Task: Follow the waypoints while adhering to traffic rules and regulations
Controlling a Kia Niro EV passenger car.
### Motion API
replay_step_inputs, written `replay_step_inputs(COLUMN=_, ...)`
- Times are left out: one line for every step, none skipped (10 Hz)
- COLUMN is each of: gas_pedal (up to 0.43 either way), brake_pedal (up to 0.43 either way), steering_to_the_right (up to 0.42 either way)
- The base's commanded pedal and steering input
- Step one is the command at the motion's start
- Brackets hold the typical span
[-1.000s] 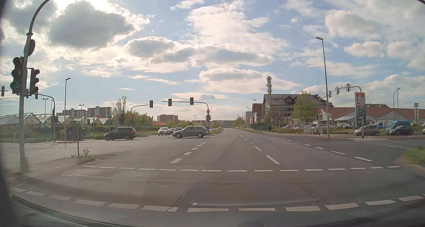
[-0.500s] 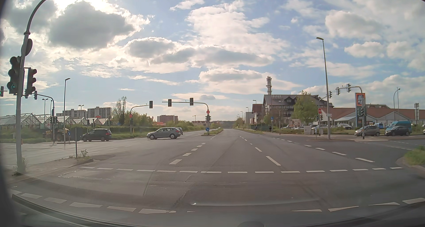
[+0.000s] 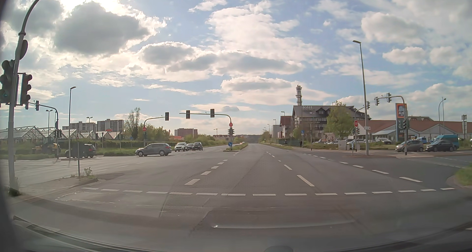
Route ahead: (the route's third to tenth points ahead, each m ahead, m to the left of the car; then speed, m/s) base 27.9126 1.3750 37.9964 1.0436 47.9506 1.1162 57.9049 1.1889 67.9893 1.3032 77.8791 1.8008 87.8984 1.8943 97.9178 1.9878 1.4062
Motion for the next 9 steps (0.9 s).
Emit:
replay_step_inputs(gas_pedal=0.331, brake_pedal=0.000, steering_to_the_right=-0.004)
replay_step_inputs(gas_pedal=0.339, brake_pedal=0.000, steering_to_the_right=-0.004)
replay_step_inputs(gas_pedal=0.339, brake_pedal=0.000, steering_to_the_right=-0.004)
replay_step_inputs(gas_pedal=0.350, brake_pedal=0.000, steering_to_the_right=-0.003)
replay_step_inputs(gas_pedal=0.358, brake_pedal=0.000, steering_to_the_right=-0.003)
replay_step_inputs(gas_pedal=0.378, brake_pedal=0.000, steering_to_the_right=-0.004)
replay_step_inputs(gas_pedal=0.390, brake_pedal=0.000, steering_to_the_right=-0.004)
replay_step_inputs(gas_pedal=0.409, brake_pedal=0.000, steering_to_the_right=-0.004)
replay_step_inputs(gas_pedal=0.421, brake_pedal=0.000, steering_to_the_right=-0.004)
